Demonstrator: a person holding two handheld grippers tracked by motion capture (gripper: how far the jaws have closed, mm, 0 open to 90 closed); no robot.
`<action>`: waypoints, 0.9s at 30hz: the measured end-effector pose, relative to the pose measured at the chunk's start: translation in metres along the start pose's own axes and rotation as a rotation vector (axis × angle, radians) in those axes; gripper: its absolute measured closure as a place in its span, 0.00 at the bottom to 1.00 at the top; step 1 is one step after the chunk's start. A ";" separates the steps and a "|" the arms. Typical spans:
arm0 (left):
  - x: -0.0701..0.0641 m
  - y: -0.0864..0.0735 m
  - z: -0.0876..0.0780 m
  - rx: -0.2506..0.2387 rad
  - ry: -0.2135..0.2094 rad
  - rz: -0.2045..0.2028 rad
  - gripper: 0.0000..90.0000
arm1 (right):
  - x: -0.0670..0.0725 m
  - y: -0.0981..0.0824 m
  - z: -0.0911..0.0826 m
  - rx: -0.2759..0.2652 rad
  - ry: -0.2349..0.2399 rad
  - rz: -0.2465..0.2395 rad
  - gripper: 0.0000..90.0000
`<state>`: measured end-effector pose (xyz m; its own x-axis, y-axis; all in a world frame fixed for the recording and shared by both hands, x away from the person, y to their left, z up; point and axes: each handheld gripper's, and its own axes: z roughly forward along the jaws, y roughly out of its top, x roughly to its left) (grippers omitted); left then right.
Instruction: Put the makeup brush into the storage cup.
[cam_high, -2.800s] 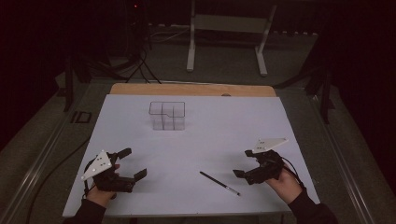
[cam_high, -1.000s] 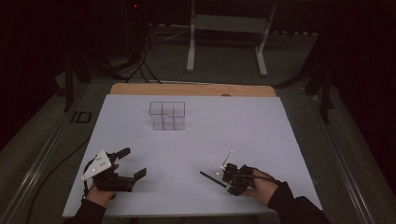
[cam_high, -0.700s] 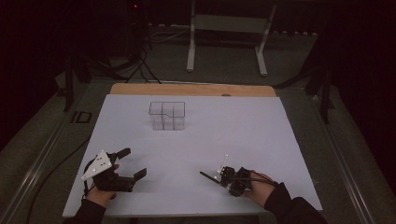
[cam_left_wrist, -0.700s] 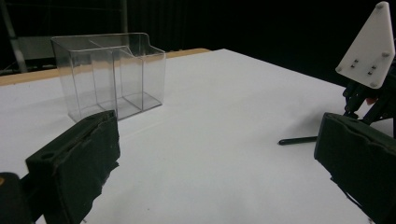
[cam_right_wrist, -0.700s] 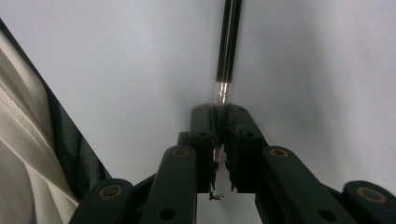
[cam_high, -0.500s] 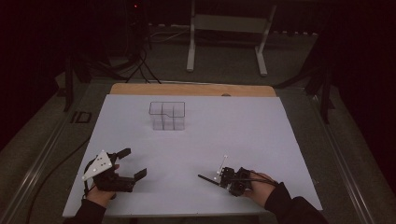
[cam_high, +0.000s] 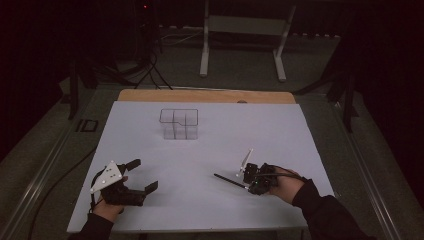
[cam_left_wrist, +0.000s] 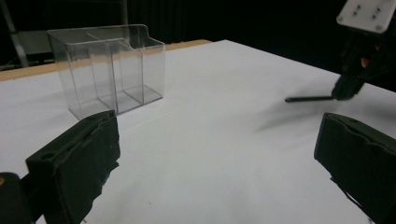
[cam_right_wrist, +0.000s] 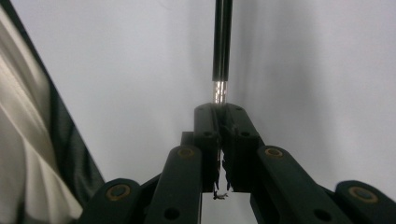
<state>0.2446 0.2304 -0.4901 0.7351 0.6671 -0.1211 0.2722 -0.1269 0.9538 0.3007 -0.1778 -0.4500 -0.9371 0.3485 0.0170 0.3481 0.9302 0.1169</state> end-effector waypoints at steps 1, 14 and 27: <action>-0.001 0.000 0.000 0.003 -0.002 0.002 0.02 | -0.002 0.000 0.000 0.001 0.008 -0.013 0.94; -0.008 0.004 0.010 0.066 -0.050 0.007 0.02 | -0.015 0.011 0.001 0.002 0.063 -0.106 0.94; -0.019 0.015 0.022 0.112 -0.101 0.039 0.02 | -0.022 0.023 -0.007 -0.041 0.068 -0.221 0.94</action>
<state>0.2481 0.1994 -0.4790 0.8035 0.5838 -0.1167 0.3054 -0.2359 0.9225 0.3294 -0.1651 -0.4410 -0.9905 0.1265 0.0533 0.1338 0.9770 0.1659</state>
